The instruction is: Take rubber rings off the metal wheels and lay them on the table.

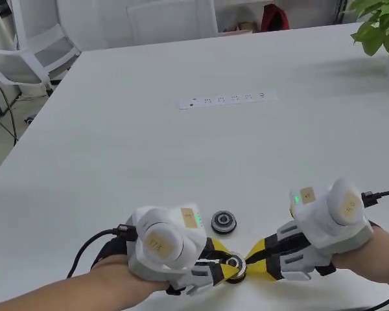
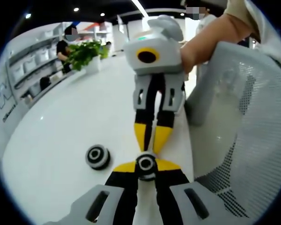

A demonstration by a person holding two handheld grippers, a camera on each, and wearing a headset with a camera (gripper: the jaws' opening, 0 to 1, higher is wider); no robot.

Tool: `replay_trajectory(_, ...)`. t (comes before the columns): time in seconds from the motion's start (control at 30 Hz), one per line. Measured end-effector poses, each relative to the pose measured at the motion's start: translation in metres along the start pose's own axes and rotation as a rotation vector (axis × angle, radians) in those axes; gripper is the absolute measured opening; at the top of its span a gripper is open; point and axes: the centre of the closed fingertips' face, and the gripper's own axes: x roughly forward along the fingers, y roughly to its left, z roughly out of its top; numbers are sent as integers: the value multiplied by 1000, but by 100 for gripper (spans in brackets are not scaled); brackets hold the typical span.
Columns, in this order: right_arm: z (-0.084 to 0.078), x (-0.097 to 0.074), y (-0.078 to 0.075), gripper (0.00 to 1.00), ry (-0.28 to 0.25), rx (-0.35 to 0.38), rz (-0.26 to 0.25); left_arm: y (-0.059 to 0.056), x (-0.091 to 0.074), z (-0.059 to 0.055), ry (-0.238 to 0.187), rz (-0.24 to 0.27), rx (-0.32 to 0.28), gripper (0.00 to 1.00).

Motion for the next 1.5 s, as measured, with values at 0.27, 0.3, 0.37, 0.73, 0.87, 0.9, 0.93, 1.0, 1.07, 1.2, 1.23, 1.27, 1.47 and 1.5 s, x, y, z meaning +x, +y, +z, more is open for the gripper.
replay_trajectory(0.27,0,0,-2,1,-2,39,-6,0,0,0,1,1,3,14)
replay_trajectory(0.3,0,0,-3,0,-4,53,-6,0,0,0,1,1,4,14)
replay_trajectory(0.37,0,-1,-4,0,-5,64,-8,0,0,0,3,2,8,14)
replay_trajectory(0.73,0,-4,-4,0,-32,232,7,-1,0,0,6,3,13,13)
replay_trajectory(0.87,1,-6,-5,0,-48,273,13,-1,0,0,8,4,16,13)
replay_trajectory(0.9,2,-7,-4,0,-51,276,14,-1,0,0,8,4,16,13)
replay_trajectory(0.93,2,-7,-4,0,-58,292,16,-1,0,0,9,4,15,13)
replay_trajectory(1.0,3,-9,-4,0,-69,317,20,-1,0,0,10,5,16,13)
replay_trajectory(1.07,3,-10,-5,0,-84,353,25,-1,0,0,11,5,16,13)
replay_trajectory(1.2,4,-10,-6,0,-97,405,30,-1,0,0,13,7,13,13)
replay_trajectory(1.23,4,-10,-6,0,-102,422,31,-1,0,0,13,7,13,13)
replay_trajectory(1.27,5,-10,-6,0,-116,461,35,-1,0,0,14,9,12,13)
replay_trajectory(1.47,9,-12,-7,0,-176,579,61,-1,0,0,17,13,8,13)
replay_trajectory(1.5,9,-12,-7,0,-180,600,63,-1,0,0,17,15,8,13)
